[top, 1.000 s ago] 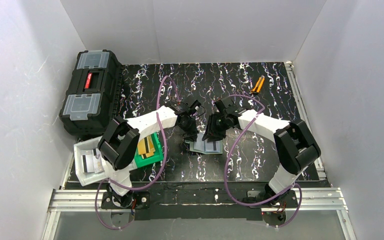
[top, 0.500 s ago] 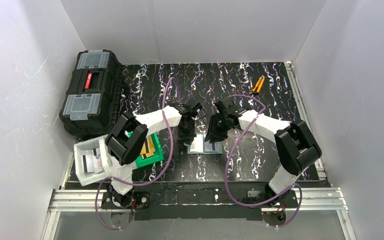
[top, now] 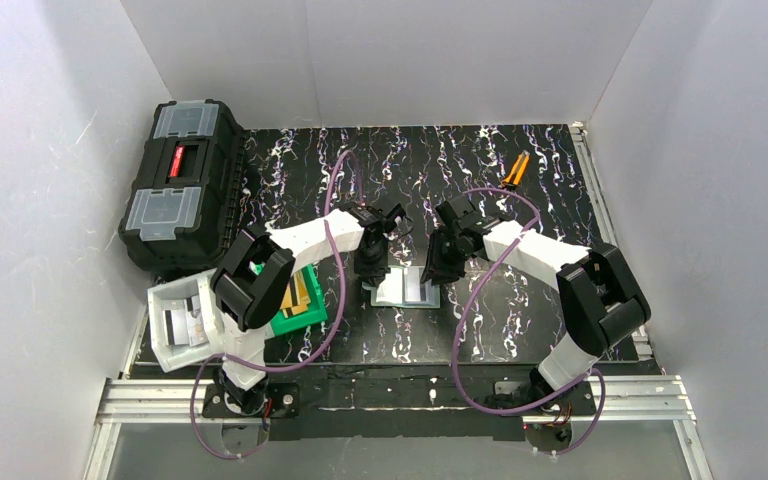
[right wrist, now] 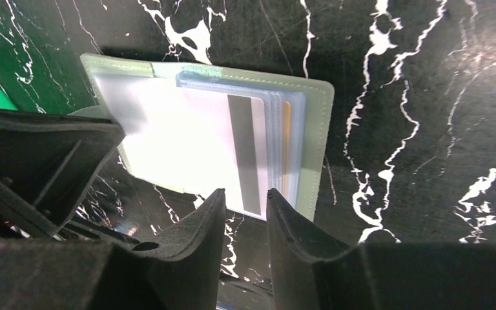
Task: Take the credit cards out of the card holder
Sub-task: Open the card holder at the center of the board.
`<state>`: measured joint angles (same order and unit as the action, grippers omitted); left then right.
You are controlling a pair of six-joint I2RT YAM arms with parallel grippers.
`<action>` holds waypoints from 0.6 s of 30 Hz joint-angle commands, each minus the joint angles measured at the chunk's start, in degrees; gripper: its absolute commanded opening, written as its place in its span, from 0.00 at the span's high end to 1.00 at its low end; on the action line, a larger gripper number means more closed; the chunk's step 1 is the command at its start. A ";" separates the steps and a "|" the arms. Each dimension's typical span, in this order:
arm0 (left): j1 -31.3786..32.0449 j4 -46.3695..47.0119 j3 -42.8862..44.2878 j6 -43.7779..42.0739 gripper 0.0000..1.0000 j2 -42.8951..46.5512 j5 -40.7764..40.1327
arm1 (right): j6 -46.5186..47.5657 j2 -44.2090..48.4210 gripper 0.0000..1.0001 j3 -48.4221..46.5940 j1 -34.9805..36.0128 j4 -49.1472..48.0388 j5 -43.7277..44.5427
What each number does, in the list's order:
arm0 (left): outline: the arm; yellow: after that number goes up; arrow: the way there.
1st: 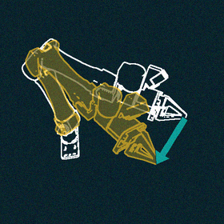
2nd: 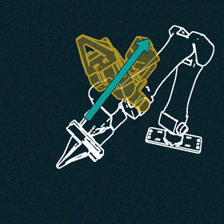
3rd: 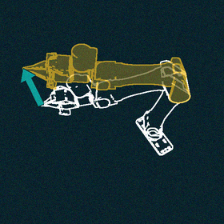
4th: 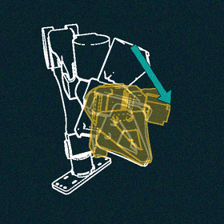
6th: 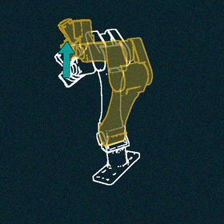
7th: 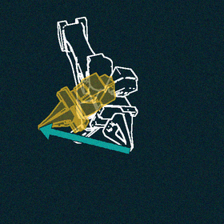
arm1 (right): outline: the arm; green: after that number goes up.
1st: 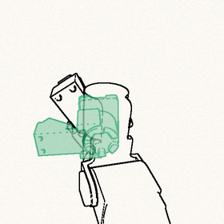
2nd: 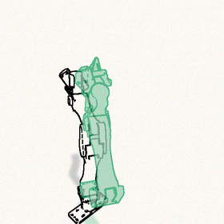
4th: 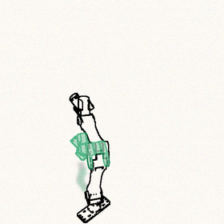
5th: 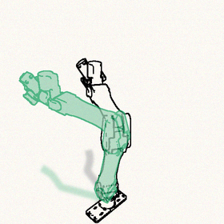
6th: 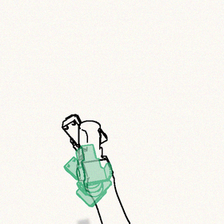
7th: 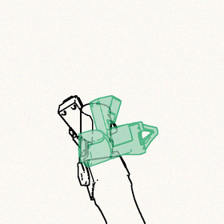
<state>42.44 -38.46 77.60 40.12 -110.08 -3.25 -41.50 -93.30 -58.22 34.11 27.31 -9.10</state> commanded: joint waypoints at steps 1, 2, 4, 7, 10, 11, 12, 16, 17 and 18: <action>-0.27 -4.45 3.92 -2.57 0.87 5.43 -3.15 | 2.02 2.46 0.63 0.38 -0.36 1.68 2.92; -0.23 -4.59 4.29 -2.93 0.87 5.77 -3.24 | 2.03 2.49 0.63 0.42 -0.36 1.65 2.91; -0.26 -4.76 5.28 -3.62 0.85 6.38 -3.07 | 2.14 2.25 0.63 0.49 -0.36 1.56 2.72; -0.26 -5.20 6.85 -4.42 0.83 6.72 -2.08 | 2.32 1.84 0.63 0.49 -0.37 1.40 2.47; -0.24 -5.68 8.32 -4.88 0.81 7.34 -1.64 | 2.42 1.67 0.63 0.50 -0.36 1.32 2.29; -0.20 -5.82 9.03 -5.02 0.81 7.60 -1.48 | 2.45 1.62 0.63 0.55 -0.36 1.28 2.25; -0.19 -5.98 9.67 -5.21 0.80 7.90 -1.43 | 2.44 1.53 0.63 0.54 -0.36 1.30 2.17; 0.63 -7.52 12.76 -5.91 0.78 8.45 -1.42 | 2.50 1.38 0.63 0.47 -0.36 1.24 1.90; 0.91 -7.54 13.23 -5.94 0.77 8.48 -0.79 | 2.54 1.30 0.63 0.46 -0.36 1.18 1.90; 1.16 -7.31 13.53 -5.62 0.77 8.32 0.45 | 2.50 1.28 0.63 0.47 -0.36 1.22 1.90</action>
<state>42.54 -43.42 87.96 35.42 -105.54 -4.45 -40.01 -92.58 -58.22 33.87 28.25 -7.46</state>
